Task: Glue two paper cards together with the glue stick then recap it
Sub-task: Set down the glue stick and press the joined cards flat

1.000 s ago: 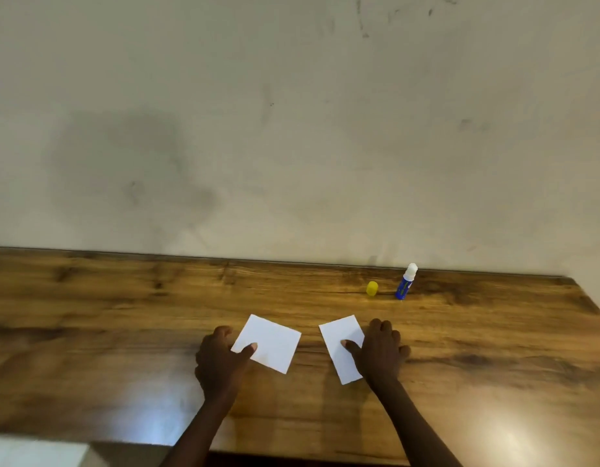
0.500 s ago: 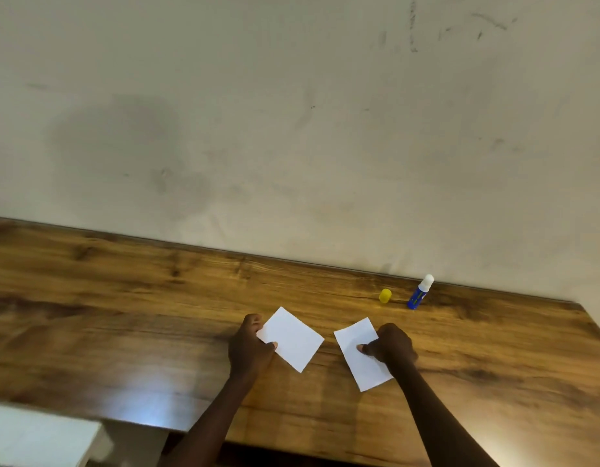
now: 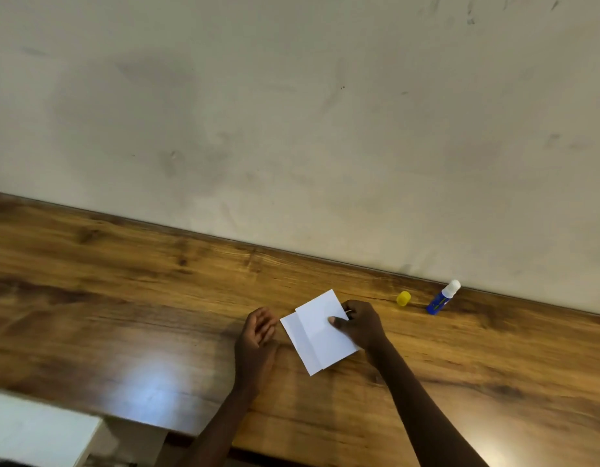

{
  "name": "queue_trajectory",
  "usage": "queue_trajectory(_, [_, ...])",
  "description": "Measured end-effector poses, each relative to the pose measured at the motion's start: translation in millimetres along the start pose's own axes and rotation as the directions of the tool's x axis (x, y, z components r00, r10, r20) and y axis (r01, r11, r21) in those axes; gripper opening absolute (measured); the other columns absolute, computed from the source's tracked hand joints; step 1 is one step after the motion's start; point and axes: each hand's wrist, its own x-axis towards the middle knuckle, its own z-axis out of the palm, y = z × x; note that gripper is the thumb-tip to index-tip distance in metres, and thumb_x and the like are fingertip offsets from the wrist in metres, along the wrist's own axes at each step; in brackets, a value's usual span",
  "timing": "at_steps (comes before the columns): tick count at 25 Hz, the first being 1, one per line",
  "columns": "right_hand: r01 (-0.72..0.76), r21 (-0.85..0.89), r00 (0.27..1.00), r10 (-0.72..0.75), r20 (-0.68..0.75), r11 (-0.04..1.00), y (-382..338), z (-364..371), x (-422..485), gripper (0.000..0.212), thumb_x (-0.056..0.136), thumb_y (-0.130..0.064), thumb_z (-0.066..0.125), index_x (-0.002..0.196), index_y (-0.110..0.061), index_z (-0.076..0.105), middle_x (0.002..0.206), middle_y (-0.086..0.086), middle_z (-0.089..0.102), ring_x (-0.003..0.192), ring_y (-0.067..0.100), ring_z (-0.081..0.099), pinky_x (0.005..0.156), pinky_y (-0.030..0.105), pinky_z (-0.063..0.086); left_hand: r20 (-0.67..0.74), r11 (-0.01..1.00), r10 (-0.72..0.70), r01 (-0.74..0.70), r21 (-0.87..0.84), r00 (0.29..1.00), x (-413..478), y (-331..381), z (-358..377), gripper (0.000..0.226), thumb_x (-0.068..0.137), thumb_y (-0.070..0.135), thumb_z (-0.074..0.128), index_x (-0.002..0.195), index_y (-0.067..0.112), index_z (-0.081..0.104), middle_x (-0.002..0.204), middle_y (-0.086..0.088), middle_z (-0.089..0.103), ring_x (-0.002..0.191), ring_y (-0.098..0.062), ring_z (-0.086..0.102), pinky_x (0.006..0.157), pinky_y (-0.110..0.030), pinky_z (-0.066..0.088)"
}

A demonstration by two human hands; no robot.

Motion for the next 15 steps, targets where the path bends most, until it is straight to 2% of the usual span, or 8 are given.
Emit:
queue_trajectory(4, [-0.01, -0.036, 1.0, 0.009, -0.014, 0.999, -5.9, 19.4, 4.9, 0.033, 0.079, -0.021, 0.066, 0.102, 0.002, 0.059, 0.115, 0.017, 0.062, 0.102, 0.029, 0.056, 0.07, 0.021, 0.034, -0.031, 0.993, 0.089, -0.086, 0.078, 0.996, -3.7, -7.1, 2.0, 0.055, 0.074, -0.016, 0.056, 0.125, 0.004, 0.048, 0.12, -0.009, 0.057, 0.112, -0.016, 0.053, 0.095, -0.026, 0.042])
queue_trajectory(6, [-0.015, -0.044, 1.0, 0.014, -0.02, 0.999, -7.3, 22.3, 5.9, 0.033, 0.079, -0.021, 0.066, 0.103, 0.002, 0.059, 0.115, 0.017, 0.061, 0.103, 0.029, 0.055, 0.068, 0.021, 0.034, -0.032, 0.985, 0.125, -0.12, 0.123, 0.992, -3.8, -9.3, 3.0, 0.055, 0.073, -0.014, 0.06, 0.124, 0.003, 0.05, 0.122, -0.011, 0.058, 0.113, -0.015, 0.053, 0.094, -0.026, 0.043])
queue_trajectory(10, [-0.016, -0.06, 1.0, 0.014, -0.025, 0.998, -7.4, 23.9, 6.1, 0.032, 0.079, -0.02, 0.066, 0.102, 0.002, 0.059, 0.115, 0.017, 0.06, 0.103, 0.028, 0.055, 0.073, 0.022, 0.033, -0.046, 0.967, 0.184, -0.172, 0.188, 0.982, -4.2, -11.8, 2.9, 0.056, 0.07, -0.01, 0.067, 0.123, 0.001, 0.051, 0.124, -0.016, 0.059, 0.113, -0.014, 0.052, 0.093, -0.026, 0.043])
queue_trajectory(13, [-0.009, -0.083, 1.0, 0.008, -0.019, 0.996, -7.2, 26.8, 5.2, 0.033, 0.079, -0.02, 0.066, 0.103, 0.001, 0.059, 0.115, 0.017, 0.06, 0.103, 0.027, 0.054, 0.068, 0.02, 0.033, -0.039, 0.951, 0.218, -0.203, 0.233, 0.975, -4.5, -12.6, 3.4, 0.057, 0.069, -0.004, 0.072, 0.122, 0.0, 0.051, 0.124, -0.017, 0.059, 0.113, -0.015, 0.052, 0.092, -0.025, 0.043])
queue_trajectory(15, [-0.007, -0.104, 1.0, 0.006, -0.009, 0.995, -8.1, 29.0, 5.6, 0.034, 0.08, -0.021, 0.065, 0.104, 0.001, 0.058, 0.116, 0.017, 0.06, 0.103, 0.026, 0.054, 0.071, 0.022, 0.032, -0.028, 0.945, 0.222, -0.208, 0.251, 0.975, -4.2, -12.8, 3.8, 0.059, 0.069, -0.002, 0.074, 0.123, -0.001, 0.05, 0.124, -0.017, 0.058, 0.112, -0.014, 0.051, 0.093, -0.025, 0.042])
